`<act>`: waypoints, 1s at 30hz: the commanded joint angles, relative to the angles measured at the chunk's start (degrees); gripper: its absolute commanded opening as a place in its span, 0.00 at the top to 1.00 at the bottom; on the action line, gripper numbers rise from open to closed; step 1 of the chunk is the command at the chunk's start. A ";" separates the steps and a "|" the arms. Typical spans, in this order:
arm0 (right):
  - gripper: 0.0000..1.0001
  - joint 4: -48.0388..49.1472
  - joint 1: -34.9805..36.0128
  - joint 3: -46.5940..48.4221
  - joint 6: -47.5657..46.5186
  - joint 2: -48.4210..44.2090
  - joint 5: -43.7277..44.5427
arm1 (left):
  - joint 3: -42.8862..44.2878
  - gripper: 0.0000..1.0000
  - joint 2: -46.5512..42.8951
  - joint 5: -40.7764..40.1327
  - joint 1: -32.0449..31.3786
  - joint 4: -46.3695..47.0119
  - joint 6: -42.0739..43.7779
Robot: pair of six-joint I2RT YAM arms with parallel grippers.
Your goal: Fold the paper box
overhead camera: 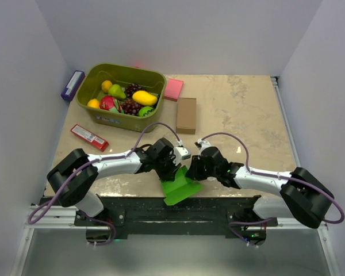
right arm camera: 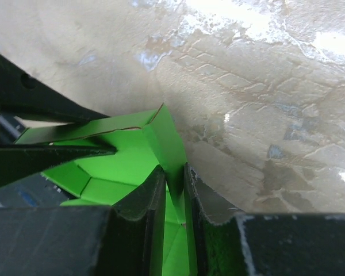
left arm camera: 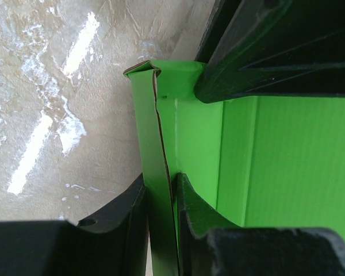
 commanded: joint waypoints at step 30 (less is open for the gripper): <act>1.00 -35.83 22.47 16.51 23.59 21.80 48.09 | -0.11 0.96 -1.94 5.12 -1.54 5.10 -2.40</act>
